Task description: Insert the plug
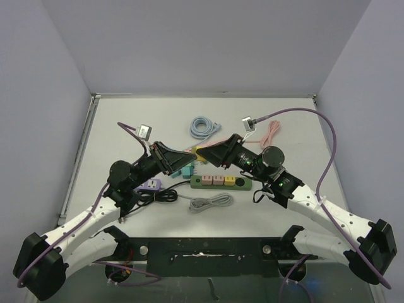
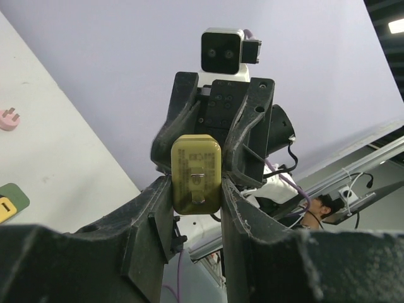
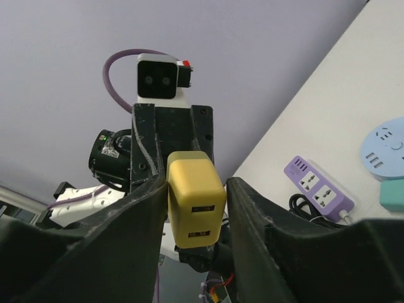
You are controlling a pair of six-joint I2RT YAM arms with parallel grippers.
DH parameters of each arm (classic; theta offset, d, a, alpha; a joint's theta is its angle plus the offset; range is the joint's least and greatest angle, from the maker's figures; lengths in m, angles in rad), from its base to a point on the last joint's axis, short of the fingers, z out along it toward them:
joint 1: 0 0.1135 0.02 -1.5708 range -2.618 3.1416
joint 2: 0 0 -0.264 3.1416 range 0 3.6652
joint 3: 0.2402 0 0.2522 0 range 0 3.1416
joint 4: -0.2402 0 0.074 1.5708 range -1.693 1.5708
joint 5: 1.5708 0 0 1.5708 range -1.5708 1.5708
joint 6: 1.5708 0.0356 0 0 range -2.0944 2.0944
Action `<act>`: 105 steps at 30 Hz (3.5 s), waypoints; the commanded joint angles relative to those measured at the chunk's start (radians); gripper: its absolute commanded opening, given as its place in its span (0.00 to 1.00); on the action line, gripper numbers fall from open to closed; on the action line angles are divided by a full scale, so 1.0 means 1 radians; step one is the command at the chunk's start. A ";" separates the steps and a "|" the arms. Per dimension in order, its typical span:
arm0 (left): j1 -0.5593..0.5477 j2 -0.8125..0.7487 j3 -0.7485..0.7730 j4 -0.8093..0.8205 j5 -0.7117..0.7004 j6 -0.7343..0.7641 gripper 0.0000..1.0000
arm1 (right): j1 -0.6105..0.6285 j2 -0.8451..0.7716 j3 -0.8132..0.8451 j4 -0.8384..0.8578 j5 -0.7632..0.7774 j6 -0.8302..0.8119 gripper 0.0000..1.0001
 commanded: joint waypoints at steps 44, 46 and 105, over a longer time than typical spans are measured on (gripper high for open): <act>0.056 -0.323 0.124 -1.039 -0.497 0.805 0.68 | -0.261 0.230 0.384 -1.403 0.142 -1.550 0.00; 0.058 -0.324 0.116 -1.037 -0.513 0.821 0.68 | -0.260 0.251 0.377 -1.396 0.152 -1.589 0.00; 0.151 -0.423 0.057 -0.988 -0.586 0.815 0.68 | -0.231 0.516 0.254 -1.207 0.084 -1.919 0.02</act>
